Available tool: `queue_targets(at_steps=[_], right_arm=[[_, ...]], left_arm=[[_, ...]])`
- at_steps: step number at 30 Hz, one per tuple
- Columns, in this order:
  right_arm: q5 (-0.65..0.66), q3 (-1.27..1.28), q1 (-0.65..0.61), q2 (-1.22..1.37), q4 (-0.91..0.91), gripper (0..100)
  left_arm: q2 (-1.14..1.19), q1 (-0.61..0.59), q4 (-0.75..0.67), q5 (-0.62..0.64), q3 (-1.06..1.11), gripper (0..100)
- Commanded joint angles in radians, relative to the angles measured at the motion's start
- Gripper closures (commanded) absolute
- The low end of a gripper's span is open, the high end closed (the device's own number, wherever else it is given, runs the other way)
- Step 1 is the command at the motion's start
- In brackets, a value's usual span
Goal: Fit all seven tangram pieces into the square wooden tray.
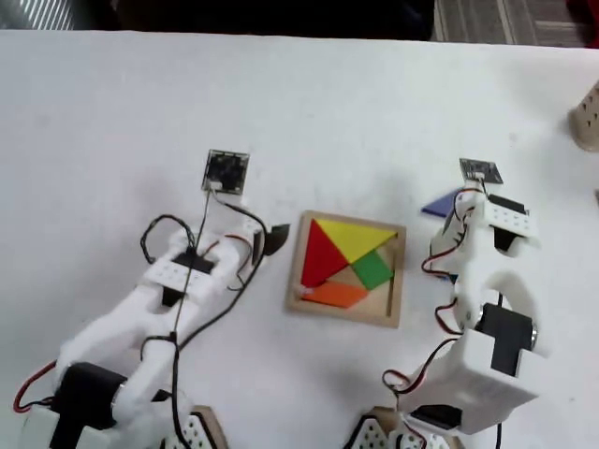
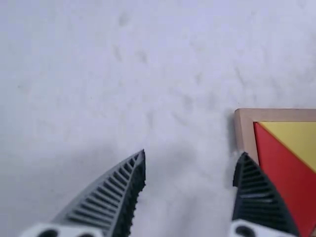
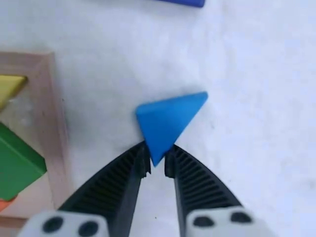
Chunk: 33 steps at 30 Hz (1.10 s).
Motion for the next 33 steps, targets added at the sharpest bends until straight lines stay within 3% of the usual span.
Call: queue_targets(at_steps=[1, 6, 14, 19, 23, 33], right_arm=[[-0.009, -0.023, 0.002, -0.010, -0.004, 96.8], [-0.014, -0.054, 0.004, -0.027, 0.071, 96.3], [-0.344, -0.101, 0.013, -0.162, 0.147, 79.6], [-0.512, -0.100, -0.010, -0.124, 0.059, 78.3], [-0.526, -0.118, -0.038, -0.038, -0.010, 78.5], [-0.529, -0.259, -0.099, 0.082, 0.073, 78.5]], left_arm=[[-0.007, 0.001, -0.015, 0.000, -0.049, 71], [-0.007, 0.001, -0.015, 0.000, -0.049, 71], [-0.007, 0.001, -0.015, 0.000, -0.049, 71], [-0.007, 0.001, -0.015, 0.000, -0.049, 71], [-0.007, 0.001, -0.015, 0.000, -0.049, 71], [-0.007, 0.001, -0.015, 0.000, -0.049, 71]])
